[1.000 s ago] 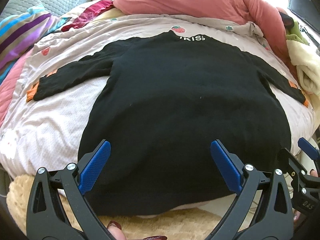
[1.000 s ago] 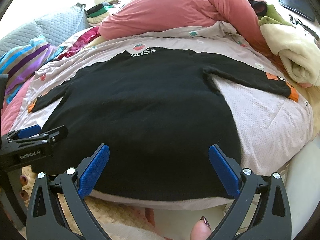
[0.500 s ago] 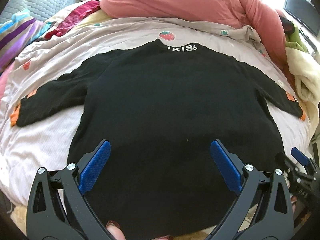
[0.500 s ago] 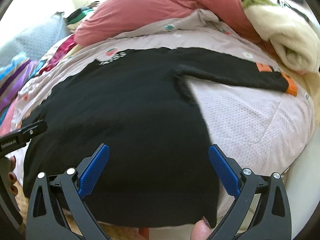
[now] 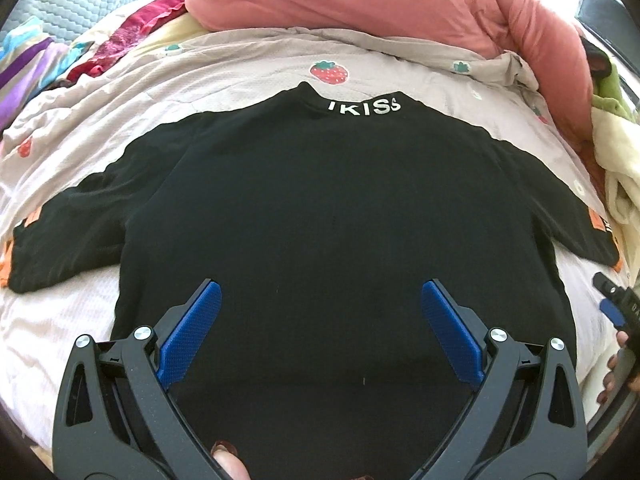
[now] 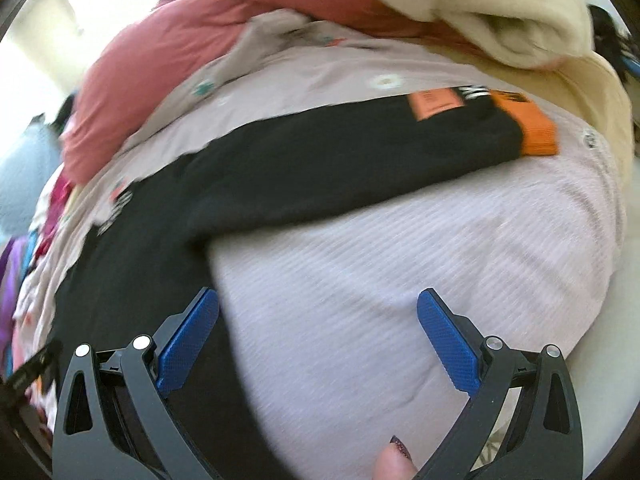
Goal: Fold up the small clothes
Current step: 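Move the right gripper to the orange-cuffed black sock and grasp it, then lift the sock with the right gripper and carry it over the sweatshirt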
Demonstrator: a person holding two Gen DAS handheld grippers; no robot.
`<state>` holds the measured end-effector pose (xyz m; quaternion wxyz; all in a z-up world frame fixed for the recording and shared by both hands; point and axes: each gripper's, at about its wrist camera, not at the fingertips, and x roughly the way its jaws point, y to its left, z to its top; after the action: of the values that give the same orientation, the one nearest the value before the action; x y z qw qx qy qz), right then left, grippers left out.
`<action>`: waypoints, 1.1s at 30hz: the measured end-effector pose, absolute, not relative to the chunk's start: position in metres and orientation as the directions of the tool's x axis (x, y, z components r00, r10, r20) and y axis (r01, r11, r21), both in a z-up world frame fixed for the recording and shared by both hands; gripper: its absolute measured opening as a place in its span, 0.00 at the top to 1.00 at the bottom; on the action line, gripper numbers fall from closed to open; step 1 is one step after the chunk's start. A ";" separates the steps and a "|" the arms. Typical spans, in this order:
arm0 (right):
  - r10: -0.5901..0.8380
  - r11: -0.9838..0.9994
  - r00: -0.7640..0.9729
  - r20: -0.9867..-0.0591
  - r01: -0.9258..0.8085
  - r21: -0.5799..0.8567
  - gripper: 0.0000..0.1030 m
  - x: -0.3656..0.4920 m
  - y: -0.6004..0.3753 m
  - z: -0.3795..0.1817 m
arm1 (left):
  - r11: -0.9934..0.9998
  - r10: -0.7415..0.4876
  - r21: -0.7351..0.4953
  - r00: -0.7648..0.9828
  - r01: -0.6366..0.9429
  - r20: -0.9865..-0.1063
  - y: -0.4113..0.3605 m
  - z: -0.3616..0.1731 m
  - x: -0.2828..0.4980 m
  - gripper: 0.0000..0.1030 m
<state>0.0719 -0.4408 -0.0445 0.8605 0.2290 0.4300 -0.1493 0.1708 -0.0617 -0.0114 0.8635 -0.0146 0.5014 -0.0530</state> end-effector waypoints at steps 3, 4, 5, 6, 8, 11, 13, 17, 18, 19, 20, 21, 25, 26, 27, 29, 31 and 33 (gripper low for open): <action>-0.076 0.816 0.581 -0.810 0.503 0.284 0.04 0.082 -0.471 -0.048 | 0.995 -0.098 -0.071 0.489 0.074 -0.867 -0.067 -0.014 0.184 0.09; -0.079 0.808 0.581 -0.810 0.514 0.290 0.04 0.085 -0.478 -0.049 | 0.995 -0.098 -0.069 0.489 0.075 -0.867 -0.069 -0.015 0.187 0.09; -0.084 0.796 0.581 -0.810 0.528 0.296 0.04 0.088 -0.486 -0.051 | 0.995 -0.096 -0.068 0.490 0.076 -0.866 -0.071 -0.016 0.192 0.09; -0.084 0.777 0.585 -0.807 0.545 0.314 0.04 0.091 -0.496 -0.052 | 0.995 -0.097 -0.068 0.489 0.076 -0.867 -0.073 -0.017 0.196 0.09; -0.074 0.737 0.591 -0.803 0.575 0.355 0.04 0.095 -0.511 -0.056 | 0.995 -0.094 -0.068 0.487 0.071 -0.868 -0.076 -0.018 0.204 0.09; -0.071 0.677 0.616 -0.785 0.607 0.416 0.04 0.099 -0.533 -0.058 | 0.996 -0.089 -0.071 0.489 0.055 -0.868 -0.079 -0.019 0.218 0.09; -0.084 0.649 0.626 -0.775 0.625 0.434 0.04 0.103 -0.545 -0.058 | 0.995 -0.096 -0.081 0.489 0.052 -0.867 -0.081 -0.019 0.226 0.09; -0.111 0.603 0.645 -0.756 0.648 0.464 0.04 0.110 -0.569 -0.061 | 0.996 -0.088 -0.081 0.496 0.035 -0.864 -0.083 -0.020 0.242 0.09; -0.115 0.589 0.650 -0.751 0.653 0.475 0.04 0.112 -0.575 -0.062 | 0.996 -0.089 -0.084 0.496 0.032 -0.864 -0.084 -0.021 0.245 0.09; -0.111 0.584 0.659 -0.744 0.649 0.488 0.04 0.114 -0.580 -0.062 | 0.996 -0.090 -0.087 0.494 0.029 -0.865 -0.084 -0.022 0.248 0.09; -0.118 0.583 0.663 -0.739 0.649 0.489 0.04 0.115 -0.583 -0.062 | 0.996 -0.090 -0.089 0.492 0.026 -0.866 -0.084 -0.023 0.252 0.09; -0.127 0.587 0.664 -0.737 0.649 0.484 0.04 0.116 -0.585 -0.062 | 0.996 -0.089 -0.090 0.493 0.022 -0.866 -0.084 -0.024 0.254 0.09; -0.164 0.599 0.674 -0.720 0.648 0.470 0.23 0.120 -0.587 -0.060 | 0.992 -0.114 -0.125 0.487 0.009 -0.866 -0.080 -0.030 0.265 0.09; -0.177 0.604 0.675 -0.716 0.649 0.462 0.28 0.120 -0.587 -0.059 | 0.991 -0.120 -0.134 0.487 0.007 -0.865 -0.079 -0.031 0.266 0.09; -0.184 0.612 0.678 -0.711 0.646 0.457 0.40 0.120 -0.586 -0.057 | 0.990 -0.126 -0.141 0.486 0.005 -0.865 -0.079 -0.032 0.268 0.09; -0.194 0.628 0.694 -0.693 0.631 0.456 0.60 0.118 -0.584 -0.054 | 0.988 -0.137 -0.152 0.484 0.008 -0.864 -0.076 -0.034 0.269 0.09; -0.204 0.654 0.705 -0.679 0.614 0.441 0.82 0.117 -0.579 -0.047 | 0.987 -0.146 -0.161 0.486 0.012 -0.862 -0.072 -0.035 0.268 0.09; -0.204 0.684 0.724 -0.659 0.587 0.433 0.86 0.118 -0.573 -0.039 | 0.985 -0.150 -0.171 0.486 0.001 -0.861 -0.066 -0.035 0.267 0.09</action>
<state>0.1175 -0.5729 -0.0394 0.8692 0.3260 0.2940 -0.2274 0.2668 -0.0656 -0.0346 0.8588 -0.0735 0.5051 -0.0440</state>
